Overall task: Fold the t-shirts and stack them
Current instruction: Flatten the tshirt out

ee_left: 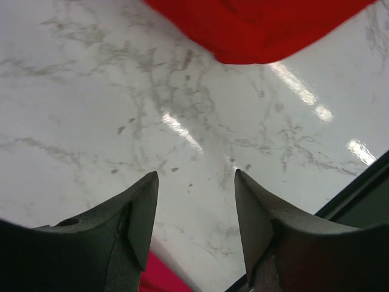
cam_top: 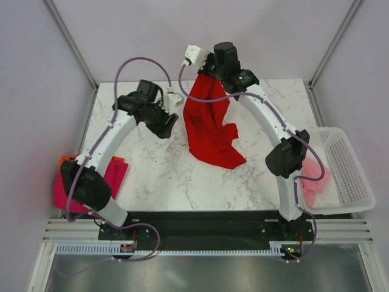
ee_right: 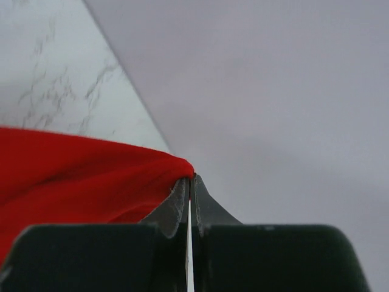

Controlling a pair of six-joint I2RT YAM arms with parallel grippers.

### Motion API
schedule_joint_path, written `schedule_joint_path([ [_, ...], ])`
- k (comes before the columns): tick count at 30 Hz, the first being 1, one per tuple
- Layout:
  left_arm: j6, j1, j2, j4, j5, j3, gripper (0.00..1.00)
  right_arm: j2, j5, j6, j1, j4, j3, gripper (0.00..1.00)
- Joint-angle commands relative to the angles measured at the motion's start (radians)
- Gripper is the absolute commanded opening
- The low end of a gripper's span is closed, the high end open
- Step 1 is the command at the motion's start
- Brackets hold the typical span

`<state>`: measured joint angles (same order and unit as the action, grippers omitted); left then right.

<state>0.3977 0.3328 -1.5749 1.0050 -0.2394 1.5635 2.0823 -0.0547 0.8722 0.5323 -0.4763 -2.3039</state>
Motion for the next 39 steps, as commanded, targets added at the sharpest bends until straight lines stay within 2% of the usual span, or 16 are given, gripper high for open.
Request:
schedule_joint_path([
  [1,-0.019,0.123,-0.072,-0.049,-0.081,-0.026,0.60,0.018,-0.128,-0.067,-0.040,0.047,0.023,0.00],
  [5,-0.114,0.196,-0.209,-0.094,-0.098,0.016,0.59,0.016,-0.157,-0.058,-0.061,0.047,0.070,0.00],
  [11,-0.154,0.330,-0.407,-0.118,-0.120,0.151,0.56,0.022,-0.183,-0.071,-0.126,0.038,0.093,0.00],
  [14,-0.160,0.393,-0.510,-0.115,-0.081,0.284,0.58,0.019,-0.188,-0.081,-0.141,0.019,0.109,0.00],
  [19,-0.171,0.463,-0.657,-0.097,-0.018,0.397,0.68,-0.001,-0.189,-0.101,-0.160,0.018,0.144,0.00],
  [24,-0.177,0.502,-0.728,-0.086,0.057,0.446,0.67,-0.013,-0.177,-0.116,-0.170,0.010,0.158,0.00],
  [31,-0.169,0.523,-0.748,-0.085,0.121,0.440,0.66,-0.030,-0.158,-0.140,-0.183,0.010,0.199,0.00],
  [32,-0.166,0.528,-0.746,-0.086,0.129,0.431,0.64,-0.031,-0.158,-0.142,-0.184,0.010,0.204,0.00],
  [34,-0.163,0.526,-0.751,-0.085,0.140,0.422,0.52,-0.028,-0.157,-0.145,-0.187,0.011,0.207,0.00],
  [35,-0.157,0.526,-0.751,-0.083,0.152,0.412,0.43,-0.027,-0.157,-0.156,-0.190,0.010,0.204,0.00],
  [36,-0.149,0.526,-0.737,-0.069,0.155,0.411,0.17,-0.027,-0.157,-0.160,-0.190,0.011,0.202,0.00],
  [37,-0.139,0.525,-0.720,-0.065,0.163,0.391,0.05,-0.028,-0.157,-0.168,-0.196,0.011,0.195,0.00],
  [39,-0.126,0.506,-0.656,-0.066,0.164,0.353,0.02,-0.042,-0.155,-0.191,-0.203,0.010,0.192,0.00],
])
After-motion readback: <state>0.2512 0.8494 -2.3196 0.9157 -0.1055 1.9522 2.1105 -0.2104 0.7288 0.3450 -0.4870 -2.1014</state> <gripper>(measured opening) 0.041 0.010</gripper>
